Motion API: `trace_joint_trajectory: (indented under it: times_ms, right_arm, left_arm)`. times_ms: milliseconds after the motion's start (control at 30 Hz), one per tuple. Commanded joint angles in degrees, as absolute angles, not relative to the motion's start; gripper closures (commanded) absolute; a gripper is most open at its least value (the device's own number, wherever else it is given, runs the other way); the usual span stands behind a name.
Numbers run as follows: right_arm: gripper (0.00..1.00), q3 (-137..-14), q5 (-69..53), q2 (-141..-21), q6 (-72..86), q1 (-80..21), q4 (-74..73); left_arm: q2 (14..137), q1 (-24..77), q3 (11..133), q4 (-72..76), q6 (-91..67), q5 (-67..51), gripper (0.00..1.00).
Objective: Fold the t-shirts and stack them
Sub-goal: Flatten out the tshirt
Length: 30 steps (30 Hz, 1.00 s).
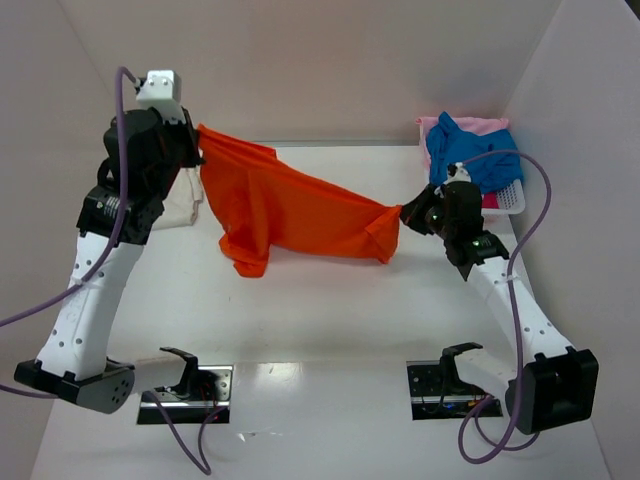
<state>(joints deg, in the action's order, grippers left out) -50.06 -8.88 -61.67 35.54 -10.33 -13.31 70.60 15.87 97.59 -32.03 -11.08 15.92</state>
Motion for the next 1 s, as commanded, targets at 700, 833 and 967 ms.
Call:
trace_joint_trajectory:
  times_ms: [700,833,967]
  right_arm:
    - [0.56,-45.2,-11.7,-69.1,33.6,-16.2,-11.2]
    - [0.14,-47.8,-9.6,-74.9,32.9,-28.8,-12.1]
    - [0.00,-49.5,-4.9,-77.5,30.9,-36.9,-15.3]
  left_arm:
    - [69.0,14.9,77.3,-23.7,-16.3,6.9,1.00]
    - [70.1,14.9,77.3,-23.2,-15.7,6.9,1.00]
    - [70.1,14.9,77.1,-23.2,-15.6,7.5,1.00]
